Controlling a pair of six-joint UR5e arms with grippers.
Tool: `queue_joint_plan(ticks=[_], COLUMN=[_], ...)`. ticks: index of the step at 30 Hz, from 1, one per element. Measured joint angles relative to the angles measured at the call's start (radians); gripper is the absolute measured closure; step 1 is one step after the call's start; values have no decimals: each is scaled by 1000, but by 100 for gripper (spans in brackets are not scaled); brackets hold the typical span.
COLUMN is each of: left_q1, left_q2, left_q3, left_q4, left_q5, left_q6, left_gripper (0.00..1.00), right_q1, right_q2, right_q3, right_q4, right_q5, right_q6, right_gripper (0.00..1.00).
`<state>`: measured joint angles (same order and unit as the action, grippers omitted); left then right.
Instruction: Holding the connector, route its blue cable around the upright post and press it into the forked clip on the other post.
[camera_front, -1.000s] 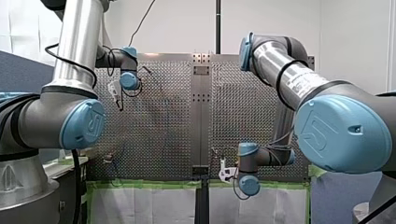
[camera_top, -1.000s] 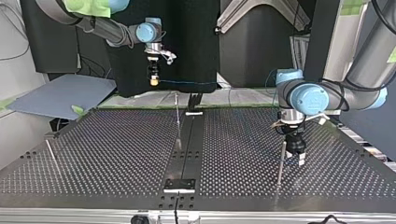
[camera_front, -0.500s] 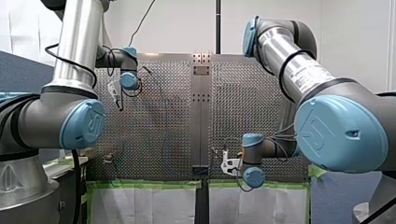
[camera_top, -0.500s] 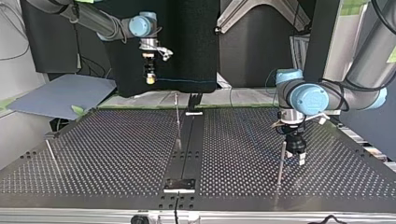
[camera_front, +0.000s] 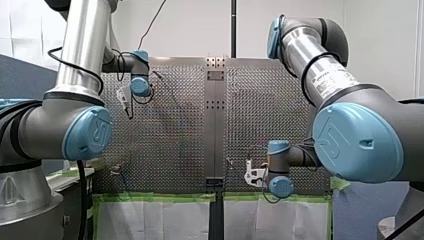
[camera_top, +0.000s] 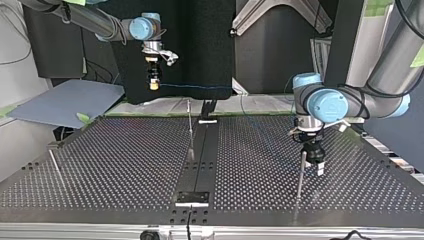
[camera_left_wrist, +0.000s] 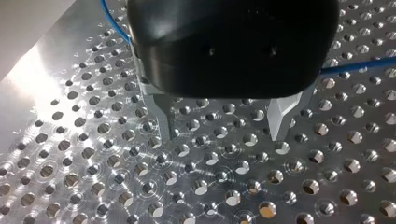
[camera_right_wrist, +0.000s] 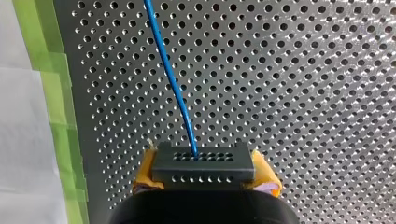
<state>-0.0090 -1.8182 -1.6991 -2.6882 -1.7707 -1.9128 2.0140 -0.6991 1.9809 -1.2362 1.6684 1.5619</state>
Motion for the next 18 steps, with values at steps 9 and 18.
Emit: queue_joint_plan(ticks=[9,18], left_q1=[-4,0], left_q2=[0,0], left_q3=[0,0], left_q4=[-1,3], left_q5=[-1,6], left_q6=[-2,-56], left_gripper=[0,0], right_q1=[-11,-12], right_q2=[3,4], right_q3=[0,0], right_q4=[-13,-13], right_q5=[-53,-62], right_q6=[1,0], right_gripper=[100,100])
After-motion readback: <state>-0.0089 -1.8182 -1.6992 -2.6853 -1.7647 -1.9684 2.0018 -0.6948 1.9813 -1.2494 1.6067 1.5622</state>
